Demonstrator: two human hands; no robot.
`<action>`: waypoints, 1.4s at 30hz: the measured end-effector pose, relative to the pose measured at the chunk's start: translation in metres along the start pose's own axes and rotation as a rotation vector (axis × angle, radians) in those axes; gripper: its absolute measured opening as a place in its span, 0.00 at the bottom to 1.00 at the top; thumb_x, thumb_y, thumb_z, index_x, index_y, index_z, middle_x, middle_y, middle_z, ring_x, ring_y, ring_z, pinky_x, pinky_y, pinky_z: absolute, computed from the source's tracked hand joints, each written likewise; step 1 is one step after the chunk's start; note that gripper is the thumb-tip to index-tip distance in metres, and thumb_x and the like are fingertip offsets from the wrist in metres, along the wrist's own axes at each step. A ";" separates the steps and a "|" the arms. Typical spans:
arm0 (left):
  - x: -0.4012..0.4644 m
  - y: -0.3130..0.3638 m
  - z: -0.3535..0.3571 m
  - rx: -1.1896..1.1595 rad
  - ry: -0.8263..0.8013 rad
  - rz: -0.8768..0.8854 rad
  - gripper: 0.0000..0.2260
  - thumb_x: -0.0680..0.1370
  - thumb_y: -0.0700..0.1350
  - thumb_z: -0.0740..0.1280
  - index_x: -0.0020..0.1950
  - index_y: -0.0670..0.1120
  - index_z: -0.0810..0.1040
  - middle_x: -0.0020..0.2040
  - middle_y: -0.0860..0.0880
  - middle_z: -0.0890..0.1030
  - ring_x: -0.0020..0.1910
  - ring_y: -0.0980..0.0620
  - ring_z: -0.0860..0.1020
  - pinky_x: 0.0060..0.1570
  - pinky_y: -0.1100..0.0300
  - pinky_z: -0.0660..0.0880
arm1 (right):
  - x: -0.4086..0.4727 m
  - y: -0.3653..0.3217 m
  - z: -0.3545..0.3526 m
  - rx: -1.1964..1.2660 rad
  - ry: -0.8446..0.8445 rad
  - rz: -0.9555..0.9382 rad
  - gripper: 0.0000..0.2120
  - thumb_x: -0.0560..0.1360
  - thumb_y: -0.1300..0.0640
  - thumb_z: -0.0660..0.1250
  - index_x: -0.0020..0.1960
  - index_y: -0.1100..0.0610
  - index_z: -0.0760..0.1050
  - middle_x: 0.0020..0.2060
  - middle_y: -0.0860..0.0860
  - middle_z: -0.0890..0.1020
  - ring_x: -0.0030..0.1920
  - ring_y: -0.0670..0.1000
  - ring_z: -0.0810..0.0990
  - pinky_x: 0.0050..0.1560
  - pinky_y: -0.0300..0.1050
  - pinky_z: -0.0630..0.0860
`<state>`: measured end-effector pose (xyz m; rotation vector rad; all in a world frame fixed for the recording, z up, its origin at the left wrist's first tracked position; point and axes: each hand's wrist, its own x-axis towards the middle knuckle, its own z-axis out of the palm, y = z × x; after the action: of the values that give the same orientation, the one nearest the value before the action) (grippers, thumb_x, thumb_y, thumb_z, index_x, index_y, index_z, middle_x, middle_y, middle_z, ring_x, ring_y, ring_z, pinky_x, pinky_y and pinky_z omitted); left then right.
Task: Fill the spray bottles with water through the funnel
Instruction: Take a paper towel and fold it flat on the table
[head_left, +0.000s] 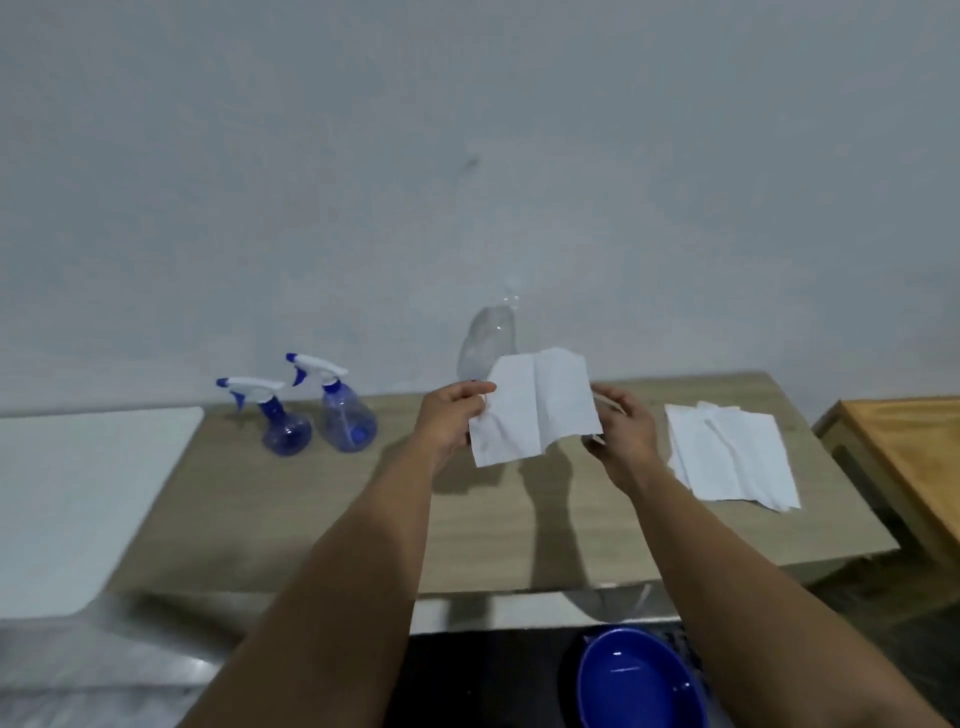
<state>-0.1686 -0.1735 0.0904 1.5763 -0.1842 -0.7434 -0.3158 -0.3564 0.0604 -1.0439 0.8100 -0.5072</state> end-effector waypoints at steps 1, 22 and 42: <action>-0.003 -0.006 -0.031 0.020 0.012 -0.001 0.17 0.75 0.34 0.63 0.52 0.50 0.86 0.50 0.46 0.85 0.44 0.49 0.81 0.46 0.52 0.79 | -0.007 0.012 0.023 -0.027 -0.021 0.014 0.15 0.77 0.70 0.66 0.55 0.54 0.82 0.40 0.50 0.85 0.35 0.48 0.78 0.36 0.42 0.73; -0.011 -0.112 -0.422 0.370 0.358 -0.158 0.14 0.79 0.43 0.64 0.55 0.60 0.83 0.42 0.48 0.83 0.34 0.49 0.76 0.33 0.59 0.75 | -0.061 0.262 0.371 -0.521 -0.094 0.138 0.14 0.77 0.72 0.70 0.46 0.54 0.86 0.50 0.53 0.88 0.52 0.52 0.83 0.61 0.45 0.80; 0.039 -0.196 -0.478 1.510 0.130 0.394 0.32 0.83 0.63 0.45 0.81 0.45 0.56 0.82 0.43 0.53 0.81 0.41 0.50 0.77 0.40 0.56 | -0.070 0.325 0.423 -1.710 -0.554 -0.474 0.33 0.87 0.42 0.48 0.86 0.55 0.41 0.85 0.56 0.40 0.83 0.56 0.33 0.83 0.63 0.41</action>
<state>0.0665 0.2363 -0.1222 2.8392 -1.1113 -0.0669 -0.0265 0.0685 -0.0974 -2.8235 0.3313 0.2717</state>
